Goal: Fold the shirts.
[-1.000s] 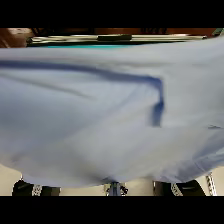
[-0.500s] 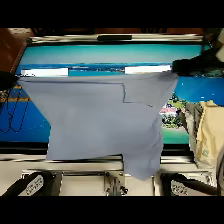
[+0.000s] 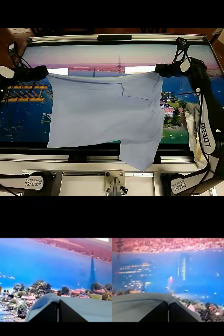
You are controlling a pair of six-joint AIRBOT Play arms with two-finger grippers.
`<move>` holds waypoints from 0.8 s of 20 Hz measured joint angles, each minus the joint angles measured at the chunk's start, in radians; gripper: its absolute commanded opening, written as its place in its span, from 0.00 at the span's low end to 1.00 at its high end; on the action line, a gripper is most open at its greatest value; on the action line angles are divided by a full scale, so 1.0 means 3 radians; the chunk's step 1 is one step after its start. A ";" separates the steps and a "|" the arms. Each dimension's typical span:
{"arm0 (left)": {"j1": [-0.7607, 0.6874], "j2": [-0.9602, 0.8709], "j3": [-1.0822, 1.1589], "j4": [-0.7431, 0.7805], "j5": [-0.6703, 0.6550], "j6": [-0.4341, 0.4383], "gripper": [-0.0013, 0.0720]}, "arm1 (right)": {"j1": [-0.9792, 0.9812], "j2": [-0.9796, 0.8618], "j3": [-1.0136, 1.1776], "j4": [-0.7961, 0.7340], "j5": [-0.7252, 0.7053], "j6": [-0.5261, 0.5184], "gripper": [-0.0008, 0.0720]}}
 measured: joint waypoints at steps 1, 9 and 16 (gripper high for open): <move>-0.0003 -0.0084 0.0017 -0.0001 0.0037 -0.0025 0.06 | 0.0000 -0.0017 0.0001 -0.0080 -0.0085 0.0003 0.11; -0.0018 -0.0376 0.0056 0.0071 -0.0351 -0.0131 0.06 | 0.0000 -0.0064 0.0000 -0.0542 0.0595 0.0210 0.11; 0.0057 -0.0416 0.0038 0.0340 -0.1628 -0.0064 0.06 | 0.0000 -0.0047 -0.0066 -0.0601 0.2187 0.0019 0.11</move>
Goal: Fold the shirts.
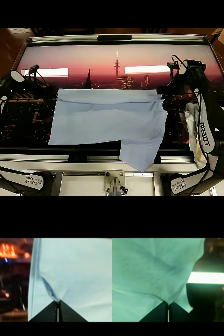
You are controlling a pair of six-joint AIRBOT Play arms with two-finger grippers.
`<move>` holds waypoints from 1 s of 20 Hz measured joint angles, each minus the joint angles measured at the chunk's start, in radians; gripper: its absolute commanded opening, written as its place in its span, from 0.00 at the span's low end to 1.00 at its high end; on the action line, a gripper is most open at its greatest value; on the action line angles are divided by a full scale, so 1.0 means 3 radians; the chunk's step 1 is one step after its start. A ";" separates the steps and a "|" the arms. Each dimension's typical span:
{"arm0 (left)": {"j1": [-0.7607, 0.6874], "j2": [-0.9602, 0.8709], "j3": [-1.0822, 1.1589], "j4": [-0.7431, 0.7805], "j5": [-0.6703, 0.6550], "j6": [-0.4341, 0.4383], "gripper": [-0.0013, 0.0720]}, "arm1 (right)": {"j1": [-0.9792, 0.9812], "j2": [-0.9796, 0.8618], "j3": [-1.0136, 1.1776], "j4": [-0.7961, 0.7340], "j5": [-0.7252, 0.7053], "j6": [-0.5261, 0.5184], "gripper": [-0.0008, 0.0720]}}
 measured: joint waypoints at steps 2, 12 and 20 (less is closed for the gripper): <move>0.0013 -0.0017 -0.0031 0.0050 -0.0261 0.0037 0.06 | 0.0000 0.0001 -0.0093 0.0008 0.0146 0.0056 0.11; 0.0051 -0.0042 -0.0076 0.0270 -0.0641 0.0080 0.06 | 0.0001 0.0001 -0.0427 0.0020 0.0239 0.0296 0.11; 0.0071 -0.0097 -0.0004 0.0212 -0.0870 -0.0072 0.83 | -0.0009 0.0169 -0.0441 0.0042 0.0312 0.0257 0.65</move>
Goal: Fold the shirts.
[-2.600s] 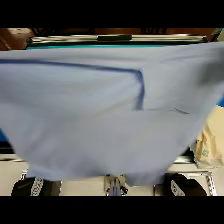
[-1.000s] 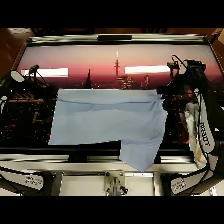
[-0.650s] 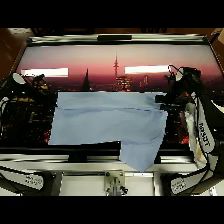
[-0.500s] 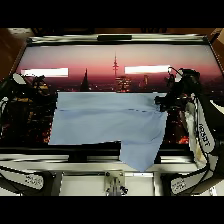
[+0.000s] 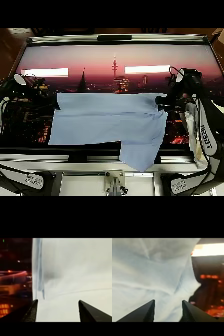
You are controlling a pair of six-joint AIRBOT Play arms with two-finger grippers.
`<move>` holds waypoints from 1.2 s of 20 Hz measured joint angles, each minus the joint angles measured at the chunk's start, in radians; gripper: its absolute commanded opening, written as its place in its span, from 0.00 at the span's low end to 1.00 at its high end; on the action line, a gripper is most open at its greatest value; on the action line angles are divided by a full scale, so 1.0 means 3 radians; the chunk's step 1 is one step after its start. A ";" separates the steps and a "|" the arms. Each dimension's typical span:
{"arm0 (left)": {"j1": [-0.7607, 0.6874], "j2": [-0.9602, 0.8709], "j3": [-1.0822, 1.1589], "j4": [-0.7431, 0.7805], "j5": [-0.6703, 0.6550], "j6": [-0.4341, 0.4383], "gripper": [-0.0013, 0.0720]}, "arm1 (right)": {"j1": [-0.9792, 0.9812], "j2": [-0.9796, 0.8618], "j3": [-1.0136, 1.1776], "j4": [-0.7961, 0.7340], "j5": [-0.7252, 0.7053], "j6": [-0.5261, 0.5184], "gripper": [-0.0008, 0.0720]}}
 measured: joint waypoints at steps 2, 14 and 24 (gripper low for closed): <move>0.0060 0.0076 0.0046 -0.0015 -0.0178 -0.0041 0.83 | -0.0090 0.0136 0.0001 -0.0093 0.0175 -0.0050 0.88; 0.1057 0.1479 -0.1868 -0.0132 -0.0270 0.0393 0.82 | -0.1232 0.1424 -0.0966 0.0173 0.0429 -0.0512 0.88; 0.1270 0.1395 -0.2356 -0.0443 0.0228 0.0693 0.82 | -0.1378 0.1553 -0.1239 0.0413 0.0127 -0.0629 0.88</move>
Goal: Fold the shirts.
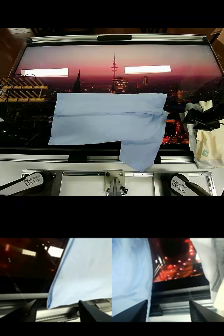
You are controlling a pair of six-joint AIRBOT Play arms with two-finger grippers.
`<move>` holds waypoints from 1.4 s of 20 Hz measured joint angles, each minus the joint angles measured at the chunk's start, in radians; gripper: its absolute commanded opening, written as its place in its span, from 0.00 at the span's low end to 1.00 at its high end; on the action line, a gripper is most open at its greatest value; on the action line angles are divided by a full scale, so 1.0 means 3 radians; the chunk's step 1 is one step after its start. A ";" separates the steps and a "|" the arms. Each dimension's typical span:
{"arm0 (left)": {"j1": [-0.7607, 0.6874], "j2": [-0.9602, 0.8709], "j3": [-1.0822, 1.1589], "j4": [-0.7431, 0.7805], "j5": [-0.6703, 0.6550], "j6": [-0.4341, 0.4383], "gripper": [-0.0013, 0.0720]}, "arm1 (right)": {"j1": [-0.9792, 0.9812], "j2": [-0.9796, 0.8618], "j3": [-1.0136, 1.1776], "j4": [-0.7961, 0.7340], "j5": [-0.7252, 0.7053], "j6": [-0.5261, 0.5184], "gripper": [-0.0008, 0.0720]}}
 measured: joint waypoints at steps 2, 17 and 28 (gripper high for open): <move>0.0000 -0.0069 -0.0011 -0.0032 0.0041 0.0011 0.82 | -0.0001 0.0004 -0.0006 0.0008 -0.0004 -0.0001 0.88; -0.0504 -0.0354 -0.0066 -0.0132 0.0238 -0.0004 0.06 | -0.0004 0.0017 -0.0028 0.0106 0.0070 -0.0100 0.88; -0.0524 -0.0357 -0.0076 -0.0139 0.0242 -0.0015 0.06 | 0.0013 0.0459 -0.1507 0.0703 -0.0198 -0.0528 0.87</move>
